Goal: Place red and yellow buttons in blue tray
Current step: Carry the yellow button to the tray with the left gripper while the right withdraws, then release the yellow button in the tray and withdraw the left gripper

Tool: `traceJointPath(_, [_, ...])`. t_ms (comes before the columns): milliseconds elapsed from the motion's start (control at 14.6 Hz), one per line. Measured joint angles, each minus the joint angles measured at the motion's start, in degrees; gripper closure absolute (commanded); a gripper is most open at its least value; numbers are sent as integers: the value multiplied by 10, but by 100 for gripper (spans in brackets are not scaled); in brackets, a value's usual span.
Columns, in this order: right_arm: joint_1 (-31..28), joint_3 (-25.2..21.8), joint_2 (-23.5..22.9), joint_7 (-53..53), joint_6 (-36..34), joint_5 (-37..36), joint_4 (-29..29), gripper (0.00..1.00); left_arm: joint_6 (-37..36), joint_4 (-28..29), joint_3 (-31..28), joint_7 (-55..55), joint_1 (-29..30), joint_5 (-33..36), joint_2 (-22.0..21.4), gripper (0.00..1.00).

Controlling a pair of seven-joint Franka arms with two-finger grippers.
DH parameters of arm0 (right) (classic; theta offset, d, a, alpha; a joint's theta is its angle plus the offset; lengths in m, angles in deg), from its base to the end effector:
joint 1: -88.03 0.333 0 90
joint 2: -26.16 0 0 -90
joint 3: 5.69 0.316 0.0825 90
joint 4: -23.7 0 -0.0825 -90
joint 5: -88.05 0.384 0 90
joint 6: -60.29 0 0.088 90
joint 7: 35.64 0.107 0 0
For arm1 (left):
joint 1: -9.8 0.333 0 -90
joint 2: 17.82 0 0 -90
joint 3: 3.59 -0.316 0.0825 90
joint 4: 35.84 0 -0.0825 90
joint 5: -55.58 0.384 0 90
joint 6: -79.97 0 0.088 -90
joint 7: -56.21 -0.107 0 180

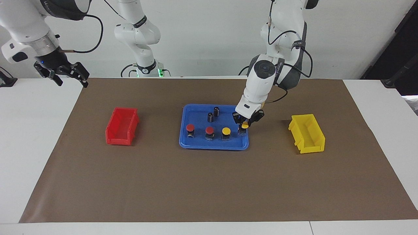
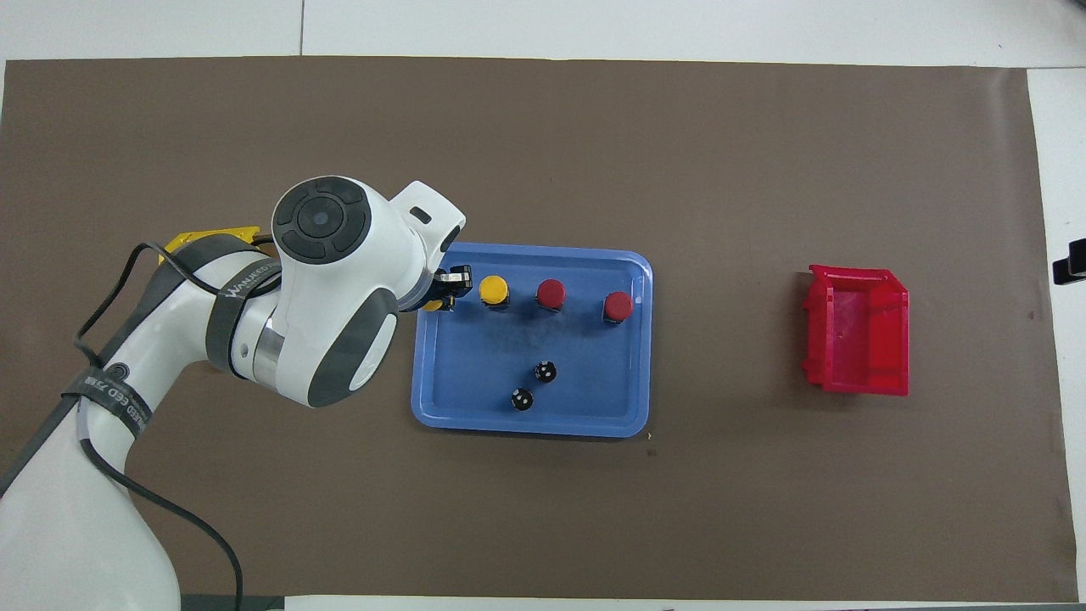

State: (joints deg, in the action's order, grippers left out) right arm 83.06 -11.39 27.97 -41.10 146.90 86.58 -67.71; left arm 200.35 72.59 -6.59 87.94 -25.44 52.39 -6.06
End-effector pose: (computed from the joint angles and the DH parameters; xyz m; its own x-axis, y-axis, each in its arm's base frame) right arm 0.5282 -0.1034 0.6251 0.9943 -0.0919 -0.0542 -0.0910 -0.9957 0.0174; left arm 0.5112 -0.3272 0.3973 0.9997 0.0178 -0.0170 0.0183 -0.9993 0.0335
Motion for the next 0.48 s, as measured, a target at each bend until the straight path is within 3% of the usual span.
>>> traceJointPath(275, [1, 2, -3, 0, 0, 0, 0, 0, 16, 11, 0, 2, -6, 0, 3, 98])
traceJointPath(343, [1, 3, -3, 0, 0, 0, 0, 0, 25, 16, 0, 2, -6, 0, 6, 93])
traceJointPath(412, [1, 3, -3, 0, -1, 0, 0, 0, 31, 20, 0, 2, -6, 0, 11, 72])
traceJointPath(481, [1, 3, -3, 0, -1, 0, 0, 0, 37, 22, 0, 2, -6, 0, 15, 40])
